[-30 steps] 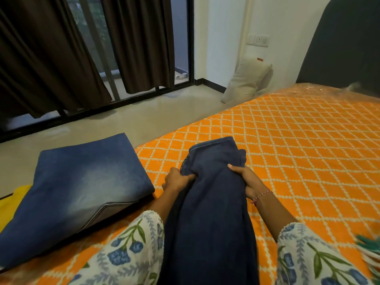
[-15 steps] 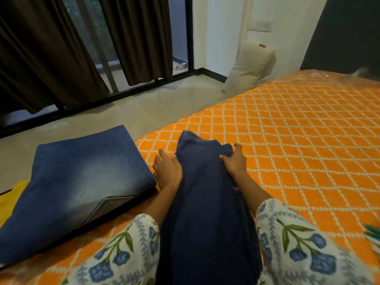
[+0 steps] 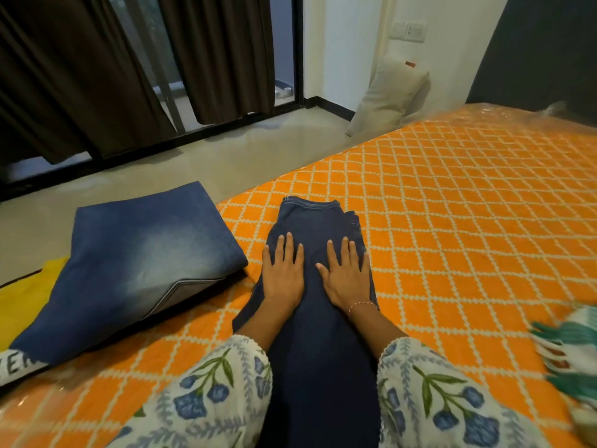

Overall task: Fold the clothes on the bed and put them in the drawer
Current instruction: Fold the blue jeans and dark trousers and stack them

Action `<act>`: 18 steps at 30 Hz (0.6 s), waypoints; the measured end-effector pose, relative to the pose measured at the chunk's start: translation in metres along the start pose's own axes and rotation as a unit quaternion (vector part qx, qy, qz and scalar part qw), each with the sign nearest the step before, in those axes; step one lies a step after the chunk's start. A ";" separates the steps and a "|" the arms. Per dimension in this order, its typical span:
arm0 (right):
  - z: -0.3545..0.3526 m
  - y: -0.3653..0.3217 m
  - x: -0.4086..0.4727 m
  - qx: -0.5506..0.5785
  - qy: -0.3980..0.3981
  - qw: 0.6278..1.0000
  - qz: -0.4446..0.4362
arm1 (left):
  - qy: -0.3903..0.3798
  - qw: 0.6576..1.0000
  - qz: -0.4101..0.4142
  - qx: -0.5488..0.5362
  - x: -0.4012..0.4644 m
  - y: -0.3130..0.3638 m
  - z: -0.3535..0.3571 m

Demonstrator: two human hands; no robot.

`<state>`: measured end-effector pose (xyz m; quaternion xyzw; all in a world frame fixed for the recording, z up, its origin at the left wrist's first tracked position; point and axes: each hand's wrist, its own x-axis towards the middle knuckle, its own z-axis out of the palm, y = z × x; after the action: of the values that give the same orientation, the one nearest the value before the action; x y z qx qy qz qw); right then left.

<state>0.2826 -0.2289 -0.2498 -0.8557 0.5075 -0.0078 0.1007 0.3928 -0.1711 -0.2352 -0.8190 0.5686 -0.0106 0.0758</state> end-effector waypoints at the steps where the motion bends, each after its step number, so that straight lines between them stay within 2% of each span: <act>1: 0.003 -0.001 -0.014 0.000 -0.008 1.000 -0.011 | -0.008 1.000 0.006 0.000 -0.014 0.007 -0.001; 3: 0.007 0.003 -0.036 -0.004 -0.024 0.999 -0.024 | -0.029 0.999 -0.010 -0.028 -0.034 0.011 0.003; 5: 0.005 0.013 -0.055 -0.013 -0.034 0.999 0.006 | -0.047 0.997 -0.033 -0.045 -0.054 0.008 0.000; 8: 0.000 0.014 -0.083 0.002 -0.035 0.998 0.046 | -0.016 0.999 -0.030 -0.040 -0.081 0.003 -0.006; 10: 0.004 0.002 -0.123 0.018 -0.034 0.999 0.007 | -0.007 0.997 -0.016 -0.071 -0.115 0.006 -0.003; 12: 0.018 0.003 -0.162 0.017 -0.054 0.998 0.000 | -0.042 0.995 -0.012 -0.089 -0.155 0.006 0.010; 16: 0.017 0.019 -0.197 0.031 -0.081 0.992 0.093 | -0.052 0.985 -0.074 -0.143 -0.192 -0.009 0.022; 17: 0.007 0.014 -0.208 0.033 -0.081 0.993 0.083 | -0.043 0.986 -0.055 -0.150 -0.202 -0.009 0.013; 18: 0.004 0.009 -0.218 0.031 -0.058 0.997 0.046 | -0.031 0.989 0.000 -0.144 -0.211 -0.010 0.007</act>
<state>0.1693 -0.0434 -0.2356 -0.8268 0.5392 0.0313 0.1568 0.3285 0.0298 -0.2261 -0.8213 0.5616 0.0972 -0.0256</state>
